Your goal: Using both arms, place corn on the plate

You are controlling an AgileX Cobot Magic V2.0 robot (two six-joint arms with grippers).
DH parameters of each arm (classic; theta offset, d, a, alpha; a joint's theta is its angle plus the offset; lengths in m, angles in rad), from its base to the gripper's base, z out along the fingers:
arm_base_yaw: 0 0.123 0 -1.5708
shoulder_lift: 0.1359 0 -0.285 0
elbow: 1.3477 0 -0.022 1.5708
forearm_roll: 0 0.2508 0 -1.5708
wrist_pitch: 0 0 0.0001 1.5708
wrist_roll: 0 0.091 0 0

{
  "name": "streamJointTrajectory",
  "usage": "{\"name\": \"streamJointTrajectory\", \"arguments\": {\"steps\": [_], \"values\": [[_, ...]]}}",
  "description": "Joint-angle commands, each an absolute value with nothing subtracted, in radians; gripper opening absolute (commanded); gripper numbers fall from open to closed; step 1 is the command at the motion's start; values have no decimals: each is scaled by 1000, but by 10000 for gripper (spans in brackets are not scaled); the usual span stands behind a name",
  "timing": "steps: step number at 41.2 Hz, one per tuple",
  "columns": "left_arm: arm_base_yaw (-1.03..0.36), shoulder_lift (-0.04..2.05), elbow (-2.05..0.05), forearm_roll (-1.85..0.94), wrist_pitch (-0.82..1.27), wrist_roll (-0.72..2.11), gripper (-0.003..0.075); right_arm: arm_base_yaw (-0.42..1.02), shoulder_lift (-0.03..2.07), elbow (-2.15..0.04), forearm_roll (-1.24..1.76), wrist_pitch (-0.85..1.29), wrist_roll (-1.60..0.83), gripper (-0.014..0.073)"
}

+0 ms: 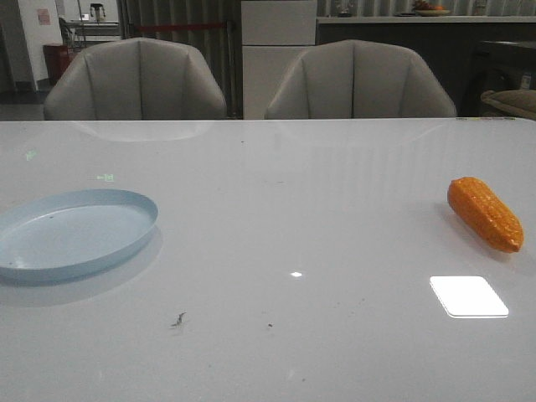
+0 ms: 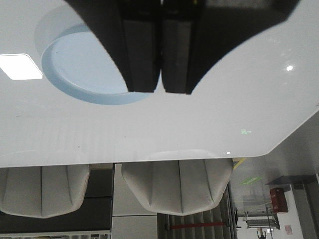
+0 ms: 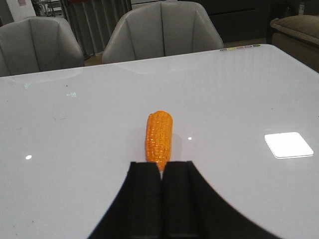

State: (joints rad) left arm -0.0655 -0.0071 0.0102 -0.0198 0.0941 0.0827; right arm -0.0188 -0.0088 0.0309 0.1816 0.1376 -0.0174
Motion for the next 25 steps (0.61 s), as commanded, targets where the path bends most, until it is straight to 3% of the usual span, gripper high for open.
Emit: {"name": "streamJointTrajectory", "arguments": {"steps": [1, 16, 25], "values": [[-63, -27, 47, -19, -21, 80, 94, -19, -34, 7, 175, 57, -18, 55], [-63, -27, 47, -21, -67, 80, 94, -19, -34, 7, 175, 57, -18, 55], [-63, -27, 41, -38, -385, 80, 94, -19, -34, 7, 175, -15, -18, 55]]}}
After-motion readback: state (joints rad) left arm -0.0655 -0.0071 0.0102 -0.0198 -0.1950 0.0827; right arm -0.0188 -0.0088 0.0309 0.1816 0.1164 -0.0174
